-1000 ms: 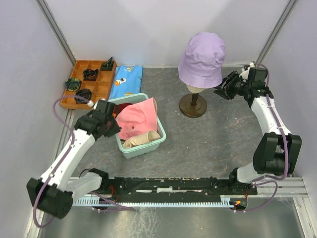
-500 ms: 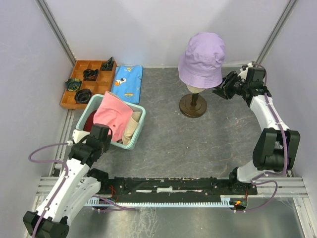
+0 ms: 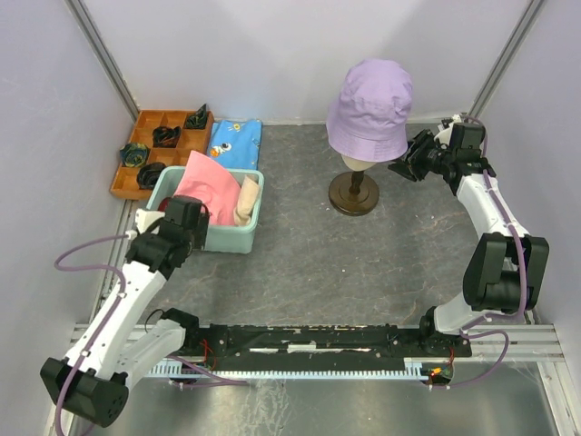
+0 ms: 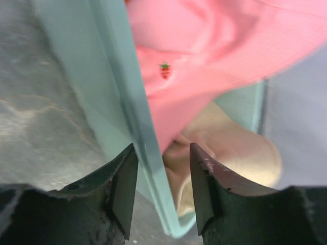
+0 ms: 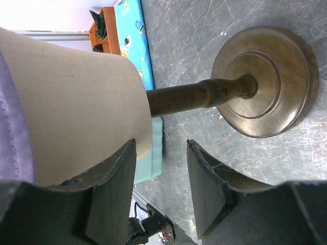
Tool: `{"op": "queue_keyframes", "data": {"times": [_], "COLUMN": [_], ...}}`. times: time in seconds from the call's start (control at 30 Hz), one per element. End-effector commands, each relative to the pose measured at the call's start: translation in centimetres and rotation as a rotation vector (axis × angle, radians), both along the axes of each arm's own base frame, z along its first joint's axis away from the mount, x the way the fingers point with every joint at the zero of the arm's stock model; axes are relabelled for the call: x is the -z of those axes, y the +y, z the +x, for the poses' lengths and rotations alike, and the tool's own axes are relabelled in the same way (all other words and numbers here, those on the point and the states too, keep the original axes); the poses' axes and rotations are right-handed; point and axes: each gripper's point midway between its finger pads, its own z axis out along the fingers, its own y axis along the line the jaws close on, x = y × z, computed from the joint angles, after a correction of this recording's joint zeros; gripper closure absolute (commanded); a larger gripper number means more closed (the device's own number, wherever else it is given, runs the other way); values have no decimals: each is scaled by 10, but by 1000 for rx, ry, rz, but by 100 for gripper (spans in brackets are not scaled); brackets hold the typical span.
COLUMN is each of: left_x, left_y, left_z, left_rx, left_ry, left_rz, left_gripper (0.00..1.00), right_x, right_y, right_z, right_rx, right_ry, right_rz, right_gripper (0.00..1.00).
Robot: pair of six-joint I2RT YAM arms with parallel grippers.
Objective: Stack the hats
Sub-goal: Move the bin to the center of the board, then adjust the hat in the bin.
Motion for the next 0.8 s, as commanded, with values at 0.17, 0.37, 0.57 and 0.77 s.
{"op": "queue_keyframes", "data": {"times": [0.17, 0.37, 0.57, 0.77], "left_x": [-98, -94, -108, -88], "left_y": [-11, -6, 26, 46], "left_z": [10, 0, 11, 33], "left_rx": [113, 129, 171, 251], "left_ry": [-204, -197, -96, 119], "left_rz": [-6, 18, 347, 540], "left_gripper": [35, 34, 27, 17], "right_x": [-20, -20, -23, -26], "right_y": [14, 18, 19, 19], "right_z": [13, 12, 9, 6], "right_rx": [-30, -40, -47, -52], "right_ry": [-85, -87, -92, -99], "right_rz": [4, 1, 4, 0], "right_gripper": [48, 47, 47, 47]}}
